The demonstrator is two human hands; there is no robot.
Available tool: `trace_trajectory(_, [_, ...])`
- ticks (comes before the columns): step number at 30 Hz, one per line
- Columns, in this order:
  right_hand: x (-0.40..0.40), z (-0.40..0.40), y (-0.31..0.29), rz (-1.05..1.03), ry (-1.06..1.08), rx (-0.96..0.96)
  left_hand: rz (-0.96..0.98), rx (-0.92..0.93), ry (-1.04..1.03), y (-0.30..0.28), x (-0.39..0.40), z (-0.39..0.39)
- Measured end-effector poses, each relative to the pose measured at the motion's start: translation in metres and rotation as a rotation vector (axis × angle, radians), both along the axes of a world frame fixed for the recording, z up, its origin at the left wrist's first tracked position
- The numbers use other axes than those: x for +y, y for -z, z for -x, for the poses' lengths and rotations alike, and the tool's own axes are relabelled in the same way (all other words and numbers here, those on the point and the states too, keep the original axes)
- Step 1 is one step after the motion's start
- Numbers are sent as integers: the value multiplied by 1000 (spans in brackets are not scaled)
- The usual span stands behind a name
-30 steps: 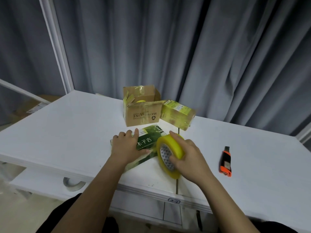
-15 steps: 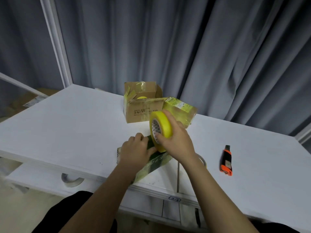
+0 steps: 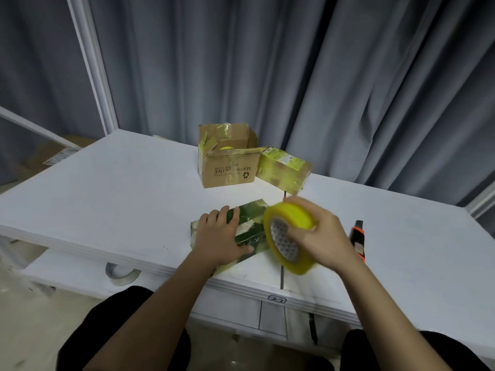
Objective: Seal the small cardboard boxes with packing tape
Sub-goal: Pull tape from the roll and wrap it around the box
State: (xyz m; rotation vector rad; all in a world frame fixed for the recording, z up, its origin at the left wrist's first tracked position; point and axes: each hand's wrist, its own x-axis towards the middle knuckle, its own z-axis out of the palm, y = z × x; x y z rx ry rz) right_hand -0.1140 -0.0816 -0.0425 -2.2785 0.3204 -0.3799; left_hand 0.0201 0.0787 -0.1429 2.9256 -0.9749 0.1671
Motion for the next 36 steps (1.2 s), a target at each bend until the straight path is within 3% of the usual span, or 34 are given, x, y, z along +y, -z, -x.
trace_trajectory(10, [-10,15,55,-1,7,128,-65,109,-12,-9,-6,3])
trace_trajectory(15, [-14,15,59,1,-10,99,-128,-51,280,-17,-26,-2])
trace_trajectory(19, [-13,16,59,10,7,91,-156,120,399,-17,-35,-16])
trace_trajectory(23, [-6,23,67,76,39,72,-209,130,401,-21,-40,-23])
trace_trajectory(27, [1,45,90,-76,70,-7,-202,189,387,-31,-42,-26])
trace_trajectory(32, [7,51,88,-170,44,-99,-104,337,365,-49,-39,-33])
trace_trajectory(36, [4,36,44,-155,85,-286,356,768,354,-60,-23,-40])
